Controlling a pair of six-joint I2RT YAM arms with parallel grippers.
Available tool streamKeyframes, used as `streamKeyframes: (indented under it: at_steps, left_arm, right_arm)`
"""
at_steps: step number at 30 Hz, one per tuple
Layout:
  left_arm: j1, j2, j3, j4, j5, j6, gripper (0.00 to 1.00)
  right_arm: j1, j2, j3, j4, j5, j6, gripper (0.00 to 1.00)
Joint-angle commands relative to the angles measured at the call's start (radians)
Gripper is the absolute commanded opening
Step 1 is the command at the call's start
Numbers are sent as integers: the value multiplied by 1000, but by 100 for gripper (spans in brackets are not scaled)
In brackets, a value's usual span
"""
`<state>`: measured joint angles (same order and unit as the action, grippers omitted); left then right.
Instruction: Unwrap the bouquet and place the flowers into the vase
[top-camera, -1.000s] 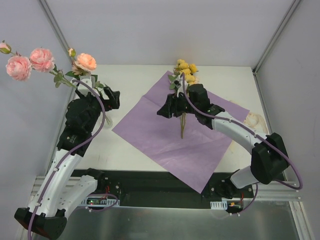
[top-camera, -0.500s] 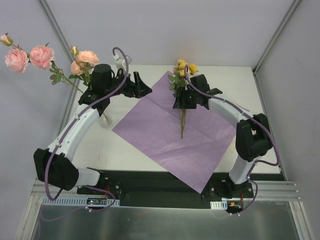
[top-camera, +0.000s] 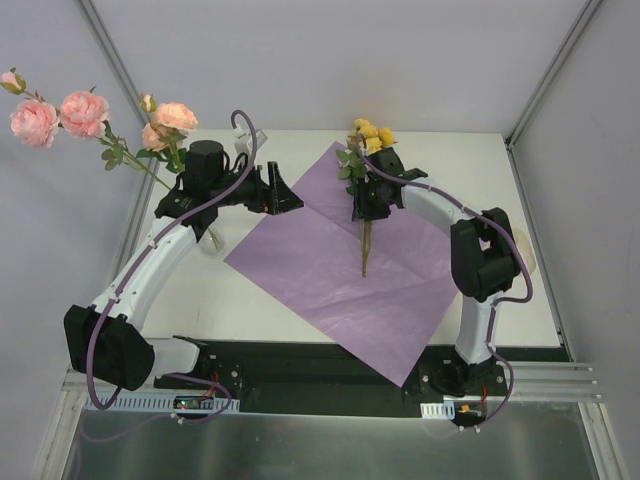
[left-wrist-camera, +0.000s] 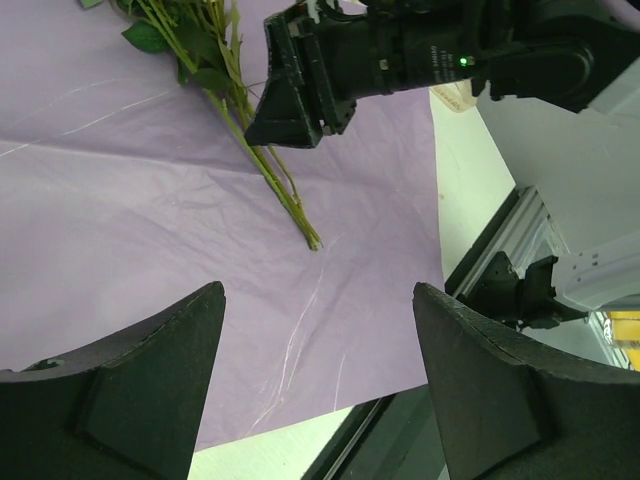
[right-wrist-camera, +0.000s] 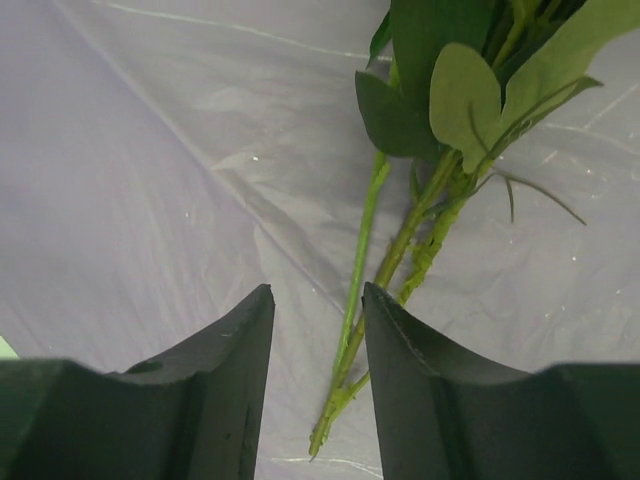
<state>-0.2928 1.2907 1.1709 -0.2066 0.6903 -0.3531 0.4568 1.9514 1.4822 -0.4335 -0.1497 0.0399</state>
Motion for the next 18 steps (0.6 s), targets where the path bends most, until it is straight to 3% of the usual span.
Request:
streamKeyframes:
  at_steps: [1, 10, 18]
  left_arm:
    - [1, -40, 3, 21, 38, -6, 75]
    - [1, -37, -1, 22, 37, -7, 75]
    - [1, -28, -2, 22, 37, -7, 76]
  right_arm:
    - [5, 30, 65, -24, 33, -11, 42]
    - [6, 101, 102, -25, 59, -20, 40]
    - [16, 167, 139, -2, 44, -26, 31]
